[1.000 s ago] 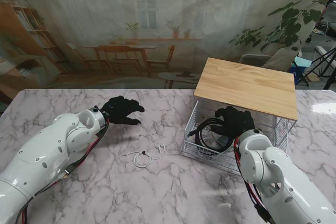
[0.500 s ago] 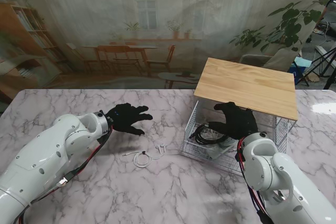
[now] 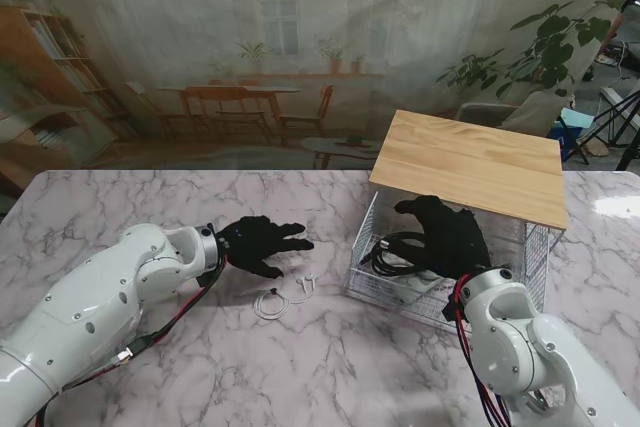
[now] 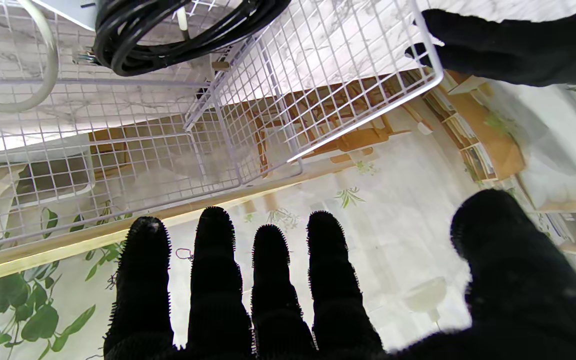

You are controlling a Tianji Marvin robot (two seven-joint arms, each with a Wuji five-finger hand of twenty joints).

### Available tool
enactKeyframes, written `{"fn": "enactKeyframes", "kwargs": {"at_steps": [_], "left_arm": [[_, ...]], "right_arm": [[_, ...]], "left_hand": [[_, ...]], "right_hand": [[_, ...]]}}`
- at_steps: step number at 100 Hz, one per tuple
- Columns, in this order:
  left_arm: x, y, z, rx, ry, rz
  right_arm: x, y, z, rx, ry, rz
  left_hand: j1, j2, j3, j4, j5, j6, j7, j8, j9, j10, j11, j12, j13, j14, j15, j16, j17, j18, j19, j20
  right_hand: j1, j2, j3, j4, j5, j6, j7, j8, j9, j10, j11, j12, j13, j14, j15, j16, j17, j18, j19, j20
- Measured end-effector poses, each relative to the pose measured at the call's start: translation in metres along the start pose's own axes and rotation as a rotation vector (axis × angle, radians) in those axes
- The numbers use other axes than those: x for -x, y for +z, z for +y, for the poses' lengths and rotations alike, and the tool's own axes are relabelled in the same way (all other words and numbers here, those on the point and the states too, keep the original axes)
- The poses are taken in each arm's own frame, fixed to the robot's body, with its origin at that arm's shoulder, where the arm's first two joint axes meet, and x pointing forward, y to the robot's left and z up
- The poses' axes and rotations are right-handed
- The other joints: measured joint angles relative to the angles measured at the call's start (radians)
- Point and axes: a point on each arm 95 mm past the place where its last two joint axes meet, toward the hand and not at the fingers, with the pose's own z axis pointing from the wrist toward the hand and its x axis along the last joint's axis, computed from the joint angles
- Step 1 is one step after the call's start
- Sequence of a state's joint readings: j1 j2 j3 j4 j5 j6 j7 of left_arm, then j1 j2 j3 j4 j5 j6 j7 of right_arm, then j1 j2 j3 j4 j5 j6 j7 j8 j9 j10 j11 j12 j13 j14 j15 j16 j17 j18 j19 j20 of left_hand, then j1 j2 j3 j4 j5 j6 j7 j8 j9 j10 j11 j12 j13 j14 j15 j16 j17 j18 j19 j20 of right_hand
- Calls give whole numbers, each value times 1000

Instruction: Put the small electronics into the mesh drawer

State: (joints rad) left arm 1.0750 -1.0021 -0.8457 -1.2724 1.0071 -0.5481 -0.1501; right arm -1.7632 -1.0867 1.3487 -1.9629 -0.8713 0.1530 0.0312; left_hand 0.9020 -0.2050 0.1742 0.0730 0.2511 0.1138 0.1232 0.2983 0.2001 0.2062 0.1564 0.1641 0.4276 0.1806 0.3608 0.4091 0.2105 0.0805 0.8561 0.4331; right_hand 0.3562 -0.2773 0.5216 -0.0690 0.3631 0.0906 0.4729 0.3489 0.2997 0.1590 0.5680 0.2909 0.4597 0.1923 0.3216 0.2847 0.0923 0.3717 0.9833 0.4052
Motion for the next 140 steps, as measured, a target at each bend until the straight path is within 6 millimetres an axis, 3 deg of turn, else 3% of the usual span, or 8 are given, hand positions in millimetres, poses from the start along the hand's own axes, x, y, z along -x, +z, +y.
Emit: {"fn": "enactKeyframes", "kwargs": {"at_steps": [19,37,46,62,80,96,121,140], "left_arm": [[-8,-14,9,25,101,10],[-12,-14,23,21,119,25],[-13,-11,28,44,112,29],[-16,-7,32,66,148,26],[-18,-4,35,70,181,17],[-21,-2,40,87,226,26],[-25,-1,44,36,302,55],[-25,0,47,46,291,63]], "right_arm": [[1,-11,-4,15,12,6],[1,-14,-8,14,15,7],[1,-15,-8,14,16,7],[0,-15,-9,16,17,6],[0,-16,-10,17,24,5],[-1,-16,-11,15,28,7],[-2,-16,-12,13,36,10],[-2,-16,-12,17,41,10]], "left_hand": [[-1,-42,34,0,50,-1,58,19,67,-3,90,48,29,-3,63,49,32,-4,39,0],[-1,-52,34,-27,51,1,81,19,90,-2,206,190,51,-13,211,270,59,-13,128,35],[-1,-49,20,-33,97,4,110,30,90,11,250,272,51,-14,255,370,68,-14,168,51],[-1,-38,6,-43,170,37,141,51,74,28,264,329,51,-15,273,429,77,-18,205,64],[0,-23,-17,-43,124,75,43,-2,26,38,175,278,47,-15,273,431,81,-26,217,65],[39,-12,-32,-44,81,64,23,-16,14,38,69,158,35,-15,221,335,81,-27,217,65],[51,-5,-26,-44,81,64,117,61,13,38,67,147,34,-14,210,270,88,-28,217,64],[51,-5,-4,-44,81,64,191,98,13,37,166,166,35,-14,209,266,103,-29,217,63]], "right_hand": [[0,11,-2,0,1,-1,21,0,12,1,0,0,0,0,0,0,-2,1,-7,5],[0,11,-5,0,1,-1,21,0,12,2,0,0,0,0,0,0,-3,1,-8,6],[0,11,-5,0,1,-1,21,0,12,2,0,0,0,0,0,0,-3,1,-8,6],[0,11,-5,0,13,-1,26,1,12,2,0,1,0,0,0,0,-5,1,-10,7],[0,11,-13,0,13,-2,23,2,12,2,0,1,0,0,0,0,-9,1,-16,9],[0,11,-13,0,13,-2,23,2,12,2,0,1,0,0,0,0,-10,1,-17,9],[0,11,-13,0,13,-2,23,3,12,2,0,1,0,0,0,0,-10,1,-18,10],[13,21,-20,0,13,-2,23,4,24,2,2,2,0,0,0,0,-11,1,-20,10]]}}
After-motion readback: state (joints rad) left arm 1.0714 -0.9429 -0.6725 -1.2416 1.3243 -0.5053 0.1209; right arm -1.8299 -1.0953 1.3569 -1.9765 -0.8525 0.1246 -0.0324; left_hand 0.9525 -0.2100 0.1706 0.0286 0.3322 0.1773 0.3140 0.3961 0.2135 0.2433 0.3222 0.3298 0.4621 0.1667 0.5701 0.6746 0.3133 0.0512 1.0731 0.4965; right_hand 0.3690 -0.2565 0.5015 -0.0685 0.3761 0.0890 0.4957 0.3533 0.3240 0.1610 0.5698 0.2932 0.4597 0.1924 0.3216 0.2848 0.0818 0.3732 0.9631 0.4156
